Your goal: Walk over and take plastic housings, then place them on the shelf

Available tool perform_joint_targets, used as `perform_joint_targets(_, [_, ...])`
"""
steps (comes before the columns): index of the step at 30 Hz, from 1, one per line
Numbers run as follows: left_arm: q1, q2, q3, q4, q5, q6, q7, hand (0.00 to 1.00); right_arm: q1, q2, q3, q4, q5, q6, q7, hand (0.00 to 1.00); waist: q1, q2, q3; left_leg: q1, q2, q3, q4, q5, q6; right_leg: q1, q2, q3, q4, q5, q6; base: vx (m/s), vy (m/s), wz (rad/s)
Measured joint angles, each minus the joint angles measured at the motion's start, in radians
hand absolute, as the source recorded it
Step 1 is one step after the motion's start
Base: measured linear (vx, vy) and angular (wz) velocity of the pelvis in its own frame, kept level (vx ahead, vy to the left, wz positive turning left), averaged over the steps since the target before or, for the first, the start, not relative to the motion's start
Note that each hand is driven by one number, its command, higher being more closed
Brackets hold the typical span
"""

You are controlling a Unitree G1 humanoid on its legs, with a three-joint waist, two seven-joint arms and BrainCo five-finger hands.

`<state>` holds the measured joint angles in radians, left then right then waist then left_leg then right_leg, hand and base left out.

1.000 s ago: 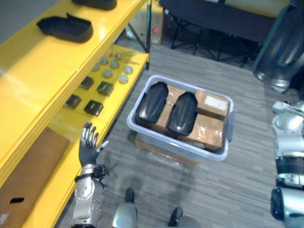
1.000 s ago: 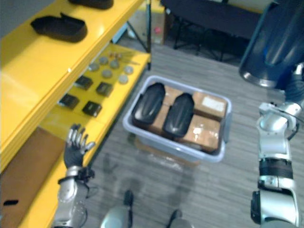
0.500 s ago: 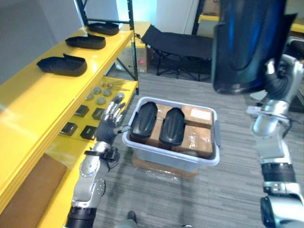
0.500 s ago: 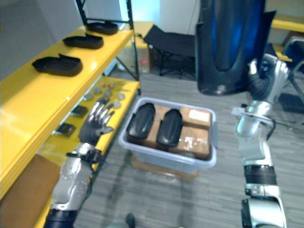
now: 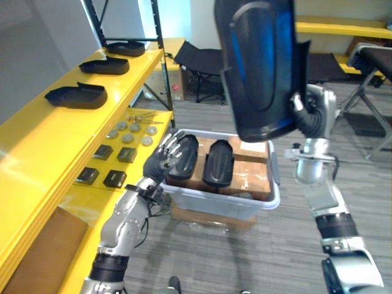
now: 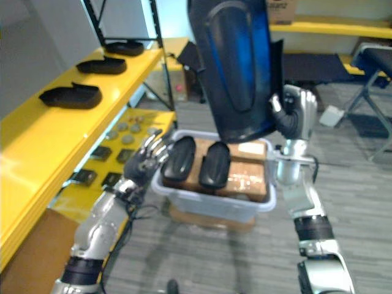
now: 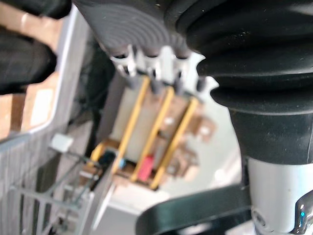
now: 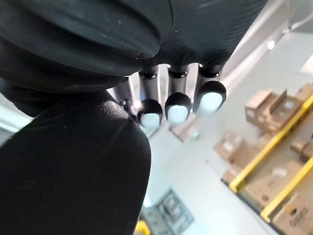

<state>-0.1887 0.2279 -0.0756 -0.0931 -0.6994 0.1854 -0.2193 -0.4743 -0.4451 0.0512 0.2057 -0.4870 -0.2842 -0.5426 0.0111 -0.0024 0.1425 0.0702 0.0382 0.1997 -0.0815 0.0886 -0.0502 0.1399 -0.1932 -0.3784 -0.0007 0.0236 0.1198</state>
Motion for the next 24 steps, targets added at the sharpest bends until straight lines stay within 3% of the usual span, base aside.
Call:
perform_joint_targets(9, [-0.015, 0.003, -0.039, 0.096, 0.0, 0.007, -0.021, 0.0, 0.045, 0.055, 0.123, 0.042, -0.006, -0.066, 0.026, 1.0, 0.004, 0.002, -0.031, -0.002, 0.002, -0.001, -0.007, 0.008, 0.0, 0.001, 0.003, 0.0, -0.013, 0.008, -0.002, 0.0, 0.0, 0.0])
perform_joint_targets(14, [-0.019, 0.004, -0.07, 0.105, 0.001, 0.009, -0.028, 0.0, 0.063, 0.086, 0.169, 0.087, -0.019, -0.067, 0.043, 1.0, 0.005, -0.002, -0.034, -0.004, 0.003, -0.001, -0.007, 0.013, 0.001, 0.002, 0.004, 0.0, -0.018, 0.01, -0.003, 0.0, 0.0, 0.0])
perform_joint_targets(24, [-0.03, 0.018, -0.102, 0.124, 0.001, 0.005, -0.029, 0.0, 0.108, 0.135, 0.274, 0.163, -0.038, -0.067, 0.086, 1.0, 0.009, -0.034, -0.056, -0.019, 0.002, -0.019, -0.007, 0.019, 0.003, 0.0, 0.003, -0.005, -0.028, 0.015, -0.003, 0.0, 0.005, 0.03])
